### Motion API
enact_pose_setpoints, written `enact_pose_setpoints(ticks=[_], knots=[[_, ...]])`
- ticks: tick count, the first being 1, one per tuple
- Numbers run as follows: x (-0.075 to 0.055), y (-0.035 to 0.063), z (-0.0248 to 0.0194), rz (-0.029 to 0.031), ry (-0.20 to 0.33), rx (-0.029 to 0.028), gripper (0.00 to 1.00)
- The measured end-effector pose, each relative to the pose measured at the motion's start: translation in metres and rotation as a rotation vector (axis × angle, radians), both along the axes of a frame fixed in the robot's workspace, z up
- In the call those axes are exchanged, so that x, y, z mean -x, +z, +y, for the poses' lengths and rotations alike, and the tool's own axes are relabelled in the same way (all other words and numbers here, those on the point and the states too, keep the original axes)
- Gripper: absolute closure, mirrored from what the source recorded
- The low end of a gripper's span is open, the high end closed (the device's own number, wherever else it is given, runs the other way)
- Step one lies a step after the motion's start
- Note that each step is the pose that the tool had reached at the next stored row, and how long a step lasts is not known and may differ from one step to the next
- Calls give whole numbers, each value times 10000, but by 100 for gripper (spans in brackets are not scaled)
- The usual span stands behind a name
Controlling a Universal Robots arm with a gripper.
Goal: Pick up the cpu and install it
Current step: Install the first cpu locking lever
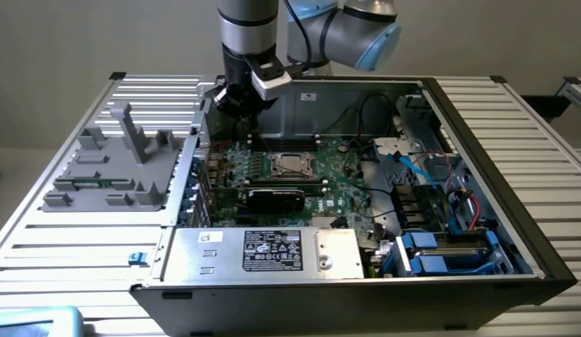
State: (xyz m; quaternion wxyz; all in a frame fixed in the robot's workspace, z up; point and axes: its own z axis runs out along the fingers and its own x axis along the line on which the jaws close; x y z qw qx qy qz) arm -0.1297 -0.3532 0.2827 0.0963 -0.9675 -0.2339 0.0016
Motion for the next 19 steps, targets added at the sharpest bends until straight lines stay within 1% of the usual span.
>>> enact_pose_setpoints(ticks=[9,10,11,12,14,17,18,19], knots=[[4,-163,-5,0,-393,-44,89],[8,-178,-5,-1,-418,-55,89],[15,-184,-5,3,-435,-77,89],[21,-188,-6,9,-447,-121,89],[32,-195,-6,14,-482,-250,89],[42,-208,-5,21,-544,-520,89],[44,-212,-5,22,-571,-603,89],[46,-218,-5,23,-601,-673,89]])
